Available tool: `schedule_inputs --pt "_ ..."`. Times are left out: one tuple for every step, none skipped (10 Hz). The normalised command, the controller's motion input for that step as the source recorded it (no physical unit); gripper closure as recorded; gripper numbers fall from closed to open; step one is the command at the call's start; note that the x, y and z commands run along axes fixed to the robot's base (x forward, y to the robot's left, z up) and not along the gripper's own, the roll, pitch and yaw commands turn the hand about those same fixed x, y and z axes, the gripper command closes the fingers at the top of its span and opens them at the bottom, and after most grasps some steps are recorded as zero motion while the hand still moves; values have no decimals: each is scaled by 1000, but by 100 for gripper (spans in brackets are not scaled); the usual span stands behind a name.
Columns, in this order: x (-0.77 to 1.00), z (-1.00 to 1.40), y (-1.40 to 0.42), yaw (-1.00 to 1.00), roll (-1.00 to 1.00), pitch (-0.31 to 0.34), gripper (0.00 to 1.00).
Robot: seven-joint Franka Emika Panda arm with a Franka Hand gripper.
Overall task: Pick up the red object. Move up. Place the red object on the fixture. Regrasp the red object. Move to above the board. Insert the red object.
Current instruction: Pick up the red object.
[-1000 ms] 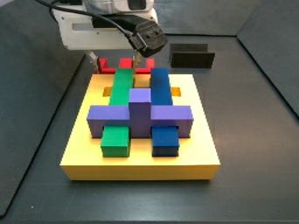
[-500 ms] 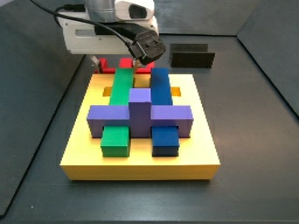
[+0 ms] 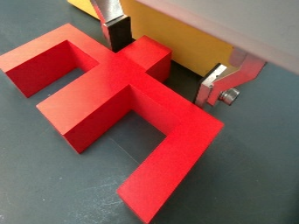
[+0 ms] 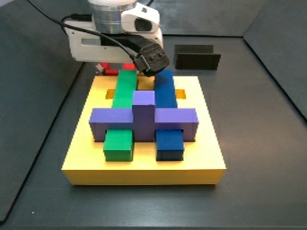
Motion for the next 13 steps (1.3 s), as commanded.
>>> schedule_inputs --pt "0 0 0 0 0 0 0" --pt "0 0 0 0 0 0 100" --pt "0 0 0 0 0 0 100" --pt "0 0 0 0 0 0 100" --pt "0 0 0 0 0 0 100" --pt "0 0 0 0 0 0 100" --pt "0 0 0 0 0 0 100" --pt "0 0 0 0 0 0 100" --pt "0 0 0 0 0 0 100" --pt "0 0 0 0 0 0 100" --pt "0 0 0 0 0 0 100" --pt "0 0 0 0 0 0 100" --pt "0 0 0 0 0 0 100"
